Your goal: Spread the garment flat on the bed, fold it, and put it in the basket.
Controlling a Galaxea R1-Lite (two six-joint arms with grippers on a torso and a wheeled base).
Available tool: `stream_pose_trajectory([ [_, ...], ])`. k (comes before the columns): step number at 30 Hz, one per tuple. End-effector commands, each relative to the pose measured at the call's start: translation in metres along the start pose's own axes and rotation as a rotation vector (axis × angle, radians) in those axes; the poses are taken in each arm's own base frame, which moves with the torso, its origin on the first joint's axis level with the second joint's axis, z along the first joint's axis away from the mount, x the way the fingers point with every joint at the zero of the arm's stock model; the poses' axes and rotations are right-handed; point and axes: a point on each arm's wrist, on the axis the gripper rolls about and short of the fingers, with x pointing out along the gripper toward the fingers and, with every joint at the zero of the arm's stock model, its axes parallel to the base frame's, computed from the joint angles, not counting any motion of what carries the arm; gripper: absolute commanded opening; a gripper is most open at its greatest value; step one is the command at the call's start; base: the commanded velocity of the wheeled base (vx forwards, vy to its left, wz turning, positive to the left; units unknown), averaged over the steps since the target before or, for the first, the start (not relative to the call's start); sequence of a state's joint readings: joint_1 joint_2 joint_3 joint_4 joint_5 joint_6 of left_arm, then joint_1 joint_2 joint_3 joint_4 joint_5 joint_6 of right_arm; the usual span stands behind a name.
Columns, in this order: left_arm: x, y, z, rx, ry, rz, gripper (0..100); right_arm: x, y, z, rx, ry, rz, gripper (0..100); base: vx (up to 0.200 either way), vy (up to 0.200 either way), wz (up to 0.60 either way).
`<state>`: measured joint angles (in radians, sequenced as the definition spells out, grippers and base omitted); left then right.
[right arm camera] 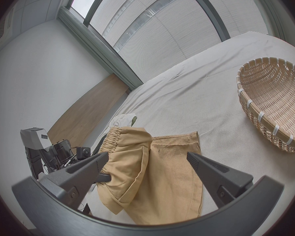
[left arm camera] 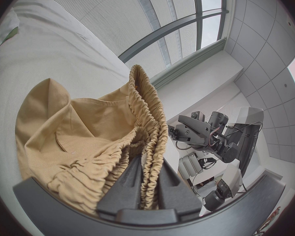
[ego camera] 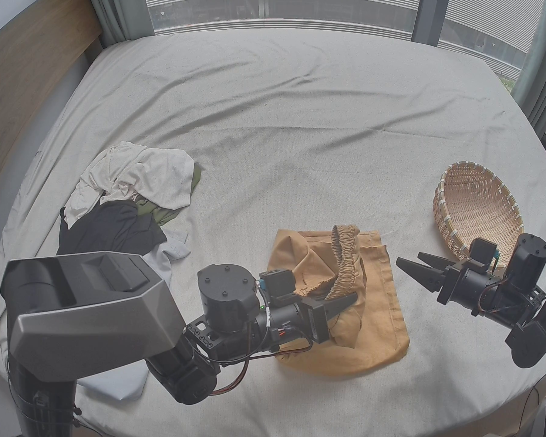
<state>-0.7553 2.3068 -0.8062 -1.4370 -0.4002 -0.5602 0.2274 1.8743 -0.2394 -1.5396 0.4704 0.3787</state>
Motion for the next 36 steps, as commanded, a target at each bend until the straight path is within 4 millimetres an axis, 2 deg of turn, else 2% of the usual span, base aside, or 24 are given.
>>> stream_pose_trajectory([
  [1, 0.003, 0.002, -0.003, -0.002, 0.007, 0.001, 0, 0.000, 0.001, 0.001, -0.002, -0.003, 0.003, 100, 0.000, 0.000, 0.00],
  [9, 0.006, 0.002, -0.003, -0.006, 0.015, 0.004, 0, 0.000, 0.001, 0.001, -0.002, -0.003, 0.003, 100, 0.000, 0.000, 0.00],
  [10, 0.007, 0.001, -0.003, -0.004, 0.014, 0.000, 100, -0.001, 0.001, 0.001, -0.003, -0.005, 0.004, 100, 0.000, 0.000, 0.00],
  [19, 0.015, -0.010, -0.003, 0.002, -0.018, 0.038, 100, -0.001, 0.001, 0.001, -0.003, -0.002, 0.003, 100, 0.000, 0.000, 0.00],
  [26, 0.010, -0.012, 0.004, 0.014, -0.043, 0.042, 100, 0.000, 0.002, -0.004, 0.004, 0.016, 0.005, 100, 0.000, 0.000, 0.00],
  [33, -0.016, -0.038, 0.048, 0.050, -0.152, 0.019, 100, 0.009, 0.006, -0.021, 0.018, 0.090, 0.032, 100, 0.000, 0.000, 0.00],
  [35, -0.016, -0.038, 0.048, 0.050, -0.152, 0.019, 100, 0.009, 0.006, -0.021, 0.018, 0.090, 0.032, 100, 0.000, 0.000, 0.00],
  [36, -0.036, -0.040, 0.067, 0.062, -0.202, 0.039, 100, 0.013, 0.011, -0.028, 0.018, 0.120, 0.058, 100, 0.000, 0.000, 0.00],
])
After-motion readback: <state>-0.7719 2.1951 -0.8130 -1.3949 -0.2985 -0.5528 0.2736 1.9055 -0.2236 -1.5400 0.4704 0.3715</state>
